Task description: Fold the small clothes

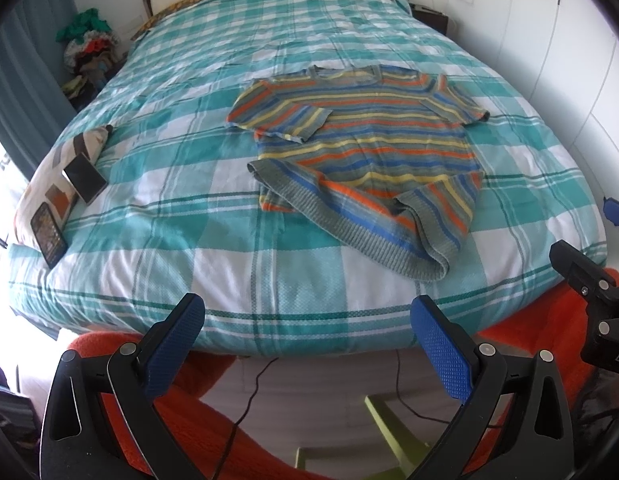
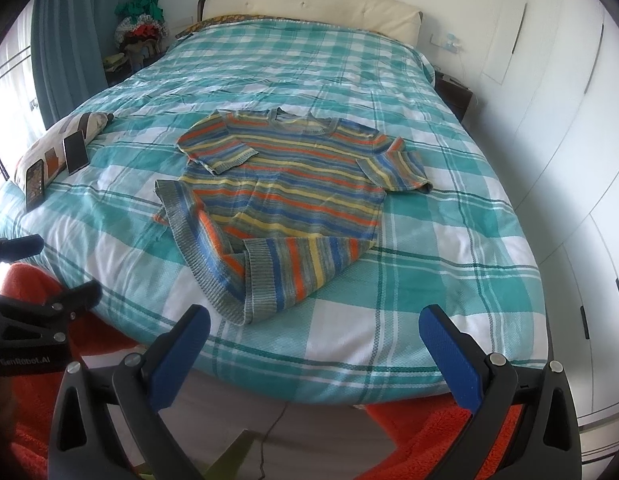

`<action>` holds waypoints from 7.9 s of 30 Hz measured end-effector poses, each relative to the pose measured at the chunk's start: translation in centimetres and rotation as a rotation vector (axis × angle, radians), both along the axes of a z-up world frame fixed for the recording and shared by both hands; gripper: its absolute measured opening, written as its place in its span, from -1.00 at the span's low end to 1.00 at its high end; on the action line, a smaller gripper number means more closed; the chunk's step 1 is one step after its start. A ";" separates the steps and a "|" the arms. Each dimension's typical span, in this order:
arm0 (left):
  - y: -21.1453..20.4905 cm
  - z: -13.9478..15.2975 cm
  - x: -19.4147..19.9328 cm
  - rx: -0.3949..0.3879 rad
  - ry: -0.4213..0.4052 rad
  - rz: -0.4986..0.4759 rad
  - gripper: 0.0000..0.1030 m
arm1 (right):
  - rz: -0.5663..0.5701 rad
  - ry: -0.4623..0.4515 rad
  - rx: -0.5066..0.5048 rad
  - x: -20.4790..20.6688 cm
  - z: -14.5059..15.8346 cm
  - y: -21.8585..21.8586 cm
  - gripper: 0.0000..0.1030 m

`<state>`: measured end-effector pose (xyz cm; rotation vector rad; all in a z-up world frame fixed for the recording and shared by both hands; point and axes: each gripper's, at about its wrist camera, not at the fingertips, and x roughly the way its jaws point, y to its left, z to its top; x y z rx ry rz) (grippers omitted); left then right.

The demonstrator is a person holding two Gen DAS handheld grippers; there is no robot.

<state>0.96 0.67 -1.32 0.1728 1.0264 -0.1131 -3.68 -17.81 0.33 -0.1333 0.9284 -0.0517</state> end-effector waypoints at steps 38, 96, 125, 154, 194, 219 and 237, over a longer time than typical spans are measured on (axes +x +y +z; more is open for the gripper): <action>0.1 -1.3 0.3 0.017 0.019 0.001 0.99 | -0.054 0.063 -0.112 0.6 -1.3 -0.1 1.00; 11.6 -4.7 8.7 -0.543 0.255 -0.022 -0.98 | -0.142 0.249 0.425 2.0 -9.4 -11.9 -0.84; 11.0 -10.9 6.4 -0.374 0.367 0.000 -0.95 | -0.189 0.437 0.675 2.9 -13.8 -16.8 -0.91; 4.7 -5.6 8.9 -0.120 -0.026 0.015 0.74 | 0.090 0.196 0.261 9.3 -8.3 -8.8 -0.14; 9.4 -12.4 7.4 -0.088 0.045 0.300 0.78 | -0.594 0.008 0.498 22.2 -10.0 -39.7 -0.93; 9.0 -4.8 9.3 -0.102 0.002 0.227 0.78 | -0.362 0.056 0.309 21.1 -10.5 -35.6 -0.62; -6.0 -12.4 25.8 0.240 -0.039 -0.400 0.74 | -0.070 -0.084 0.283 4.0 -6.7 -14.5 -0.34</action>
